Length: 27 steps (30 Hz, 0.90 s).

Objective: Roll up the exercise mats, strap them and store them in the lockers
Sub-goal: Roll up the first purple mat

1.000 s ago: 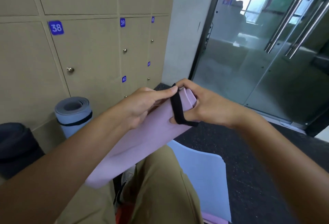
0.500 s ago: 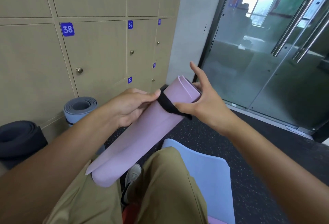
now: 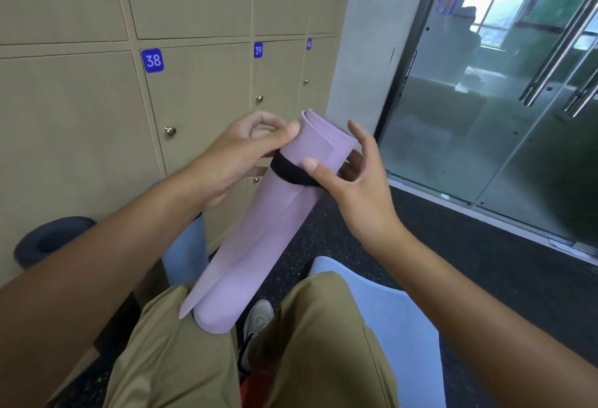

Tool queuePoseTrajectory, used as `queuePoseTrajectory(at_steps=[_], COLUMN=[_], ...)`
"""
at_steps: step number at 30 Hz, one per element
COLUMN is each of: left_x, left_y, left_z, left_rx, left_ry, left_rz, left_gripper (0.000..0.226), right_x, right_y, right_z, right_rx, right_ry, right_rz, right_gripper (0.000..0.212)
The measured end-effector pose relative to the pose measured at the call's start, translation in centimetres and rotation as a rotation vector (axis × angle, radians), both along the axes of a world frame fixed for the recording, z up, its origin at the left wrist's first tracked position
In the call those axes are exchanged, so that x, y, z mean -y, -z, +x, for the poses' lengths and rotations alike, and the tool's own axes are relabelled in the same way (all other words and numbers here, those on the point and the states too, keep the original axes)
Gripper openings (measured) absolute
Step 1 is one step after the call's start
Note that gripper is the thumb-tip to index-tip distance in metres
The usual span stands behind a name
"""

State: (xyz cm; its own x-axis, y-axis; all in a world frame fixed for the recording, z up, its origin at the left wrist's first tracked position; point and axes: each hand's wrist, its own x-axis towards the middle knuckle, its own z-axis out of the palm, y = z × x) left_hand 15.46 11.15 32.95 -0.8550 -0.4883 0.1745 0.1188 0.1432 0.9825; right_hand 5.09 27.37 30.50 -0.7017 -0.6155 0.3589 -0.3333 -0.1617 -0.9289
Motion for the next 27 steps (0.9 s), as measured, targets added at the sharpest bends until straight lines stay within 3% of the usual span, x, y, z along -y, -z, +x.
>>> queuePoseTrajectory(at_steps=[6,10,14,18,22,27], left_x=[0.7,2.6,4.4,6.1,8.2,11.1], left_y=[-4.1,-4.9,-3.4,0.7,6.1,14.4], left_z=[0.6,1.3,2.1,3.6,5.3,8.3], left_rx=[0.021,0.060,0.151,0.268,0.395,0.598], left_ry=[-0.033,-0.072,-0.161,-0.254,-0.299,-0.309], left_rz=[-0.403,-0.539,-0.664,-0.740,-0.753,-0.736], left_gripper=[0.090,0.084,0.102,0.103,0.077,0.071], right_x=[3.4,5.0,5.4,5.2,5.1,5.3], right_y=[-0.6,-1.0,0.0,3.1,7.1,11.5], right_z=[0.5,0.3,-0.2,-1.4,-2.8,-3.5], right_rx=[-0.015,-0.079,-0.102,-0.116,-0.094,-0.014], right_ry=[-0.114,-0.187,-0.212,-0.194,-0.153,-0.194], right_rz=[-0.037,-0.018,0.065,0.185,0.259,0.349], right_gripper=[0.095,0.103,0.107,0.095,0.076,0.067])
